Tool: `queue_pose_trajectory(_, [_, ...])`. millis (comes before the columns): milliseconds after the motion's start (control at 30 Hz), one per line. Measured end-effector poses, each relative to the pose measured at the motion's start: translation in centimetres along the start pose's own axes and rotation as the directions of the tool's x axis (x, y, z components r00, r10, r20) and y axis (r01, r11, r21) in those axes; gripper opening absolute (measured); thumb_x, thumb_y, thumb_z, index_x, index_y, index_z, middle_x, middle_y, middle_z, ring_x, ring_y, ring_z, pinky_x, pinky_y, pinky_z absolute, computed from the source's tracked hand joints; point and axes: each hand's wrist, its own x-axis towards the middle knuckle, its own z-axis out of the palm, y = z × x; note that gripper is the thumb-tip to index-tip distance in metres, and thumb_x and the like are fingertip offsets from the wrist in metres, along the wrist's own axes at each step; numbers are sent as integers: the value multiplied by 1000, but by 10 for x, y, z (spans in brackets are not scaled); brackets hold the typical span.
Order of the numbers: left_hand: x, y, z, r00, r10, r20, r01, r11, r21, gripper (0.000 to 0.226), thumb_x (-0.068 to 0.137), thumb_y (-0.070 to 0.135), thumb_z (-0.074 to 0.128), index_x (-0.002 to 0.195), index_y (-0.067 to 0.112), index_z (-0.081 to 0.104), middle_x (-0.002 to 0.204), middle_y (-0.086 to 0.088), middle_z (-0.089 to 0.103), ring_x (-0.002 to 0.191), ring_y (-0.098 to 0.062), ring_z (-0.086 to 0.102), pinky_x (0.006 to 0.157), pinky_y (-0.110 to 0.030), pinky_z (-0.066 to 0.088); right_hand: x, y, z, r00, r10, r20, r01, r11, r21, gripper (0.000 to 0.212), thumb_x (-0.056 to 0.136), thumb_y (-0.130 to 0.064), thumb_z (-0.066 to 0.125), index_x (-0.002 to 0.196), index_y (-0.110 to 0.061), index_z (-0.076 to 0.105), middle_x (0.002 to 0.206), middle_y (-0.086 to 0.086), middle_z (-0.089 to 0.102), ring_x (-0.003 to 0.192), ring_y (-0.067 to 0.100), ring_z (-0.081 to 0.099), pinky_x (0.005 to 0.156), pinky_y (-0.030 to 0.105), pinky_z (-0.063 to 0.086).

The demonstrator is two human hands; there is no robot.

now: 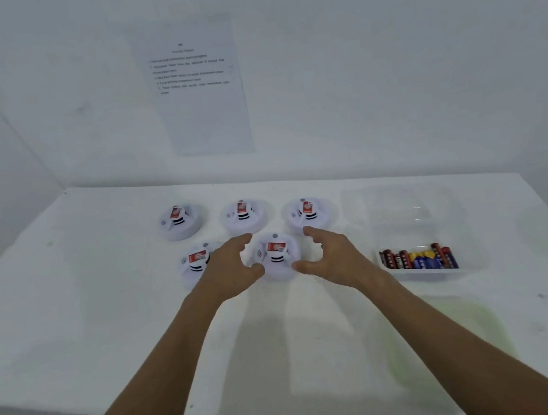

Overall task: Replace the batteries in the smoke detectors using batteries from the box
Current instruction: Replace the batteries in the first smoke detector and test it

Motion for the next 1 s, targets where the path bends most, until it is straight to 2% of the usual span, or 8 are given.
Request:
queue_pose_trajectory(100, [10, -7, 0, 995, 36, 94, -37, 999, 3, 68, 81, 21, 71, 142, 19, 41, 142, 4, 47, 129, -16, 46, 103, -30, 41, 9, -1, 13, 999, 31, 18, -30, 999, -19, 75, 76, -27, 85, 139, -13, 47, 126, -5, 56, 118, 13, 52, 87, 17, 40])
queue_pose_trajectory(200, [18, -9, 3, 981, 141, 133, -141, 990, -8, 31, 77, 13, 70, 105, 12, 56, 104, -1, 65, 92, -20, 61, 81, -31, 52, 16, 0, 25, 1000, 0, 14, 0, 999, -40, 65, 69, -22, 89, 125, -13, 56, 110, -5, 62, 98, 12, 56, 77, 16, 41])
queue_pose_trajectory(300, [20, -12, 5, 968, 194, 162, -185, 980, -67, 28, 73, 5, 71, 97, 8, 57, 89, -3, 65, 72, -7, 56, 66, -20, 48, 20, 0, 30, 1000, -22, -10, 22, 998, -57, 67, 67, -18, 91, 124, -9, 57, 108, -4, 62, 94, 10, 53, 69, 3, 38])
queue_pose_trajectory(500, [21, -14, 6, 962, 233, 141, -217, 969, -117, 39, 70, 5, 76, 105, 10, 59, 95, -3, 68, 78, -10, 60, 66, -20, 47, 32, 6, 33, 1000, -20, 1, 20, 998, -56, 68, 59, -18, 95, 116, -8, 60, 106, 1, 65, 93, 13, 57, 70, 2, 42])
queue_pose_trajectory(633, [15, -13, 8, 970, 198, 144, -165, 963, -213, 69, 70, 6, 80, 131, 15, 50, 118, 5, 62, 103, -15, 62, 84, -25, 55, 34, 10, 30, 998, -55, 23, 58, 992, -116, 111, 44, -59, 85, 136, -9, 48, 128, 1, 52, 117, 17, 46, 103, 29, 40])
queue_pose_trajectory(700, [10, -7, 7, 968, 195, 156, -140, 942, -304, 89, 71, 4, 81, 146, 20, 35, 133, 8, 53, 114, -13, 58, 85, -22, 54, 28, 5, 22, 995, -75, 68, 84, 986, -146, 118, 54, -47, 90, 151, -16, 30, 141, 4, 40, 128, 17, 35, 110, 33, 33])
queue_pose_trajectory(867, [-7, 24, 2, 959, 266, 96, -181, 838, -515, 83, 78, -7, 71, 147, 24, 34, 140, 12, 50, 115, -11, 61, 78, -21, 56, 16, 1, -2, 985, -134, 105, 147, 981, -129, 114, 66, -26, 89, 154, -30, 16, 132, 3, 30, 115, 16, 43, 95, 22, 41])
queue_pose_trajectory(1000, [-16, 40, -3, 971, 227, 77, -118, 730, -673, 71, 85, -7, 65, 142, 27, 41, 136, 11, 54, 113, -9, 63, 80, -24, 56, 6, 0, -20, 984, -129, 124, 134, 990, -33, 110, 65, -17, 86, 148, -33, 16, 130, 2, 39, 107, 26, 55, 83, 32, 54])
